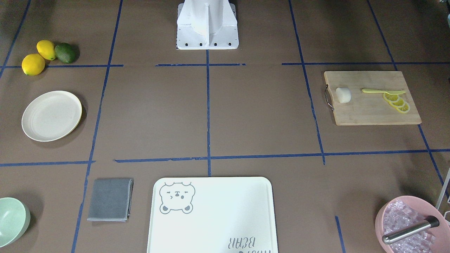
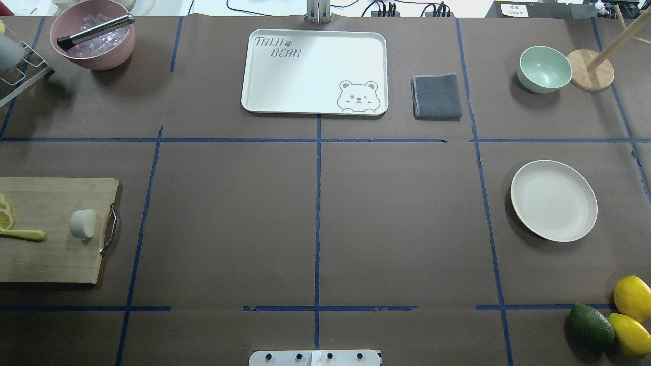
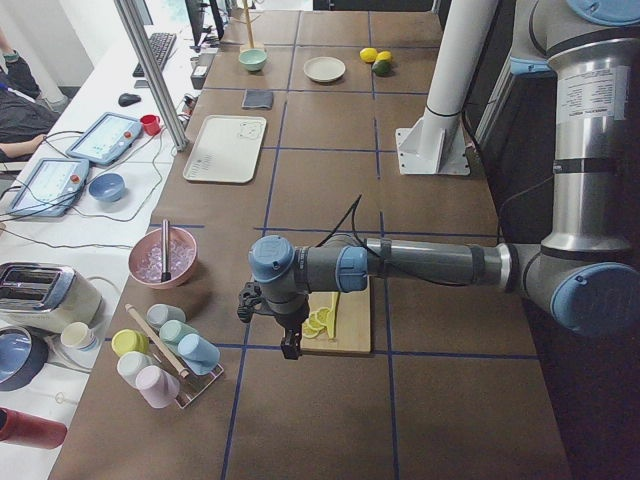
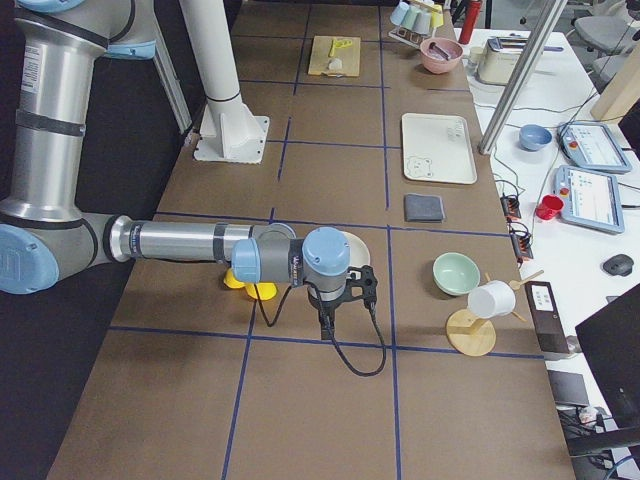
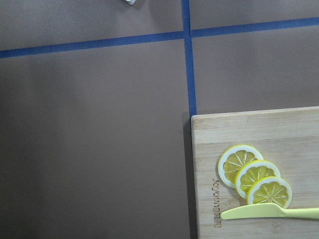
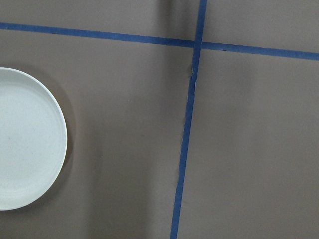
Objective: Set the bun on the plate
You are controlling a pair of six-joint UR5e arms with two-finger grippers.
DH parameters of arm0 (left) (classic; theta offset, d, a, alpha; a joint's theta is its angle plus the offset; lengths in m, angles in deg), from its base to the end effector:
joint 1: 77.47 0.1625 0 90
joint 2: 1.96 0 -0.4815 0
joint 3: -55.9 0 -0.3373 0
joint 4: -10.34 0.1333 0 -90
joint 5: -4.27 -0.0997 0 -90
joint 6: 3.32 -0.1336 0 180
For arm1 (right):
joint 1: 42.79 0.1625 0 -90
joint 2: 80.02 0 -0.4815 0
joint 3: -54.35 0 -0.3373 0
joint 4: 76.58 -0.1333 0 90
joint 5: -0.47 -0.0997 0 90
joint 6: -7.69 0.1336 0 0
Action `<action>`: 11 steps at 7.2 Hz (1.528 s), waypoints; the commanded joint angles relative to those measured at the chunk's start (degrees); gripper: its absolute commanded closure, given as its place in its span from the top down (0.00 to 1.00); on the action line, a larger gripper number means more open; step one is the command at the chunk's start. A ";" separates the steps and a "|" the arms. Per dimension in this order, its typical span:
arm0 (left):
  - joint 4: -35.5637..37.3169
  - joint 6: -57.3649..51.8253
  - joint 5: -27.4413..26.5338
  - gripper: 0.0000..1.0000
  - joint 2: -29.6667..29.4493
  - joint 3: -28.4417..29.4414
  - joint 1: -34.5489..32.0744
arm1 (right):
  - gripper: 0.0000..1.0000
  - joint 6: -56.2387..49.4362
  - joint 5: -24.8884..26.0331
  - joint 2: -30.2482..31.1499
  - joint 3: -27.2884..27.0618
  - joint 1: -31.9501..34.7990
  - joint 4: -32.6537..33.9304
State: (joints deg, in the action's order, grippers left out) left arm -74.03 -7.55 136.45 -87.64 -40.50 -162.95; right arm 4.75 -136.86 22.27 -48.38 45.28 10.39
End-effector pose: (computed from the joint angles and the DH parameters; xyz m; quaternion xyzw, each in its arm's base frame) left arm -0.0124 -0.3964 0.7354 -0.0298 0.3596 0.0600 0.9307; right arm 0.0236 -0.3408 0.7147 0.0313 -0.4009 -0.0510 0.9141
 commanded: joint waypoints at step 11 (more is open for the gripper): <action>0.27 0.01 0.00 1.00 0.16 -0.02 0.05 | 0.92 44.67 8.04 -0.68 8.86 -26.88 -36.17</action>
State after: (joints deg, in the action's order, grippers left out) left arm -73.81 -7.54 136.46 -87.52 -40.67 -162.90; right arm 46.17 -129.77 21.85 -40.74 19.98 -23.09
